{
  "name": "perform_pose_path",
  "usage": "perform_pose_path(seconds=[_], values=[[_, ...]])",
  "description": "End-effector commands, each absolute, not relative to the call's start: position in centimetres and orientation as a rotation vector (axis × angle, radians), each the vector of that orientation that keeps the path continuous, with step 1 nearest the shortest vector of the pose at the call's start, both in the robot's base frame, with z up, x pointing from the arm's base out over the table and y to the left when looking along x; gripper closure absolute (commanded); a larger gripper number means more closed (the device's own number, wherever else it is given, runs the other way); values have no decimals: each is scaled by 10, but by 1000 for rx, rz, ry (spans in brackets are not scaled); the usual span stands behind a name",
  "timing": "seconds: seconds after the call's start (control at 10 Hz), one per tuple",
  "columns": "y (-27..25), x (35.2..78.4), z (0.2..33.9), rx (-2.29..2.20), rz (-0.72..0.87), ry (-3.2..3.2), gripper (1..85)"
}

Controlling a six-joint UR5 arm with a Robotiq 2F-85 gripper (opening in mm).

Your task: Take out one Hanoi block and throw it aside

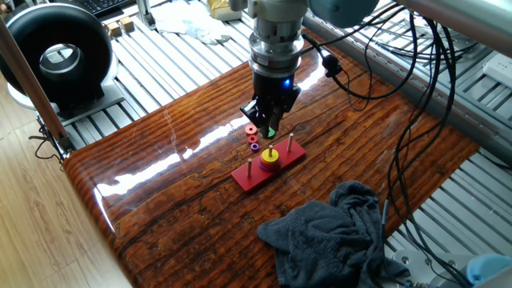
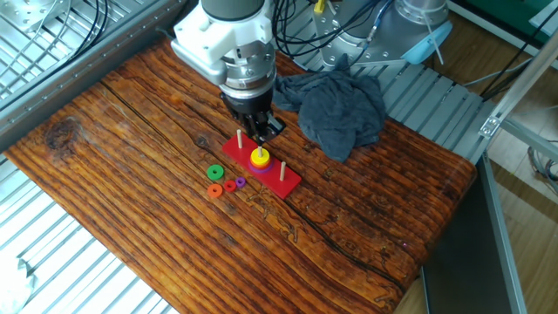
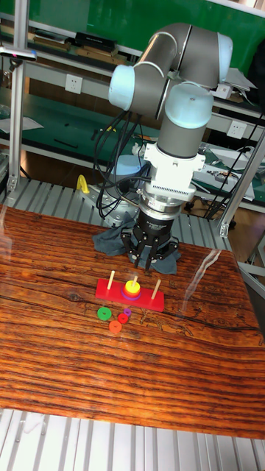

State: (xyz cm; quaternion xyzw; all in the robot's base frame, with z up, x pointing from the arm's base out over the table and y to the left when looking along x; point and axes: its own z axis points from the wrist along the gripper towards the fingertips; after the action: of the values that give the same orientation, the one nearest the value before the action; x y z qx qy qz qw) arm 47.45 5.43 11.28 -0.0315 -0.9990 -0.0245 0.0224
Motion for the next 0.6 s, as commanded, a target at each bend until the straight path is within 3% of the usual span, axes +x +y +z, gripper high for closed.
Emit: perform_pose_path(seconds=[0.0,0.5], values=[[56,471,110,-83,-90,-3092,563],[59,470,103,-55,-106,-3110,487]])
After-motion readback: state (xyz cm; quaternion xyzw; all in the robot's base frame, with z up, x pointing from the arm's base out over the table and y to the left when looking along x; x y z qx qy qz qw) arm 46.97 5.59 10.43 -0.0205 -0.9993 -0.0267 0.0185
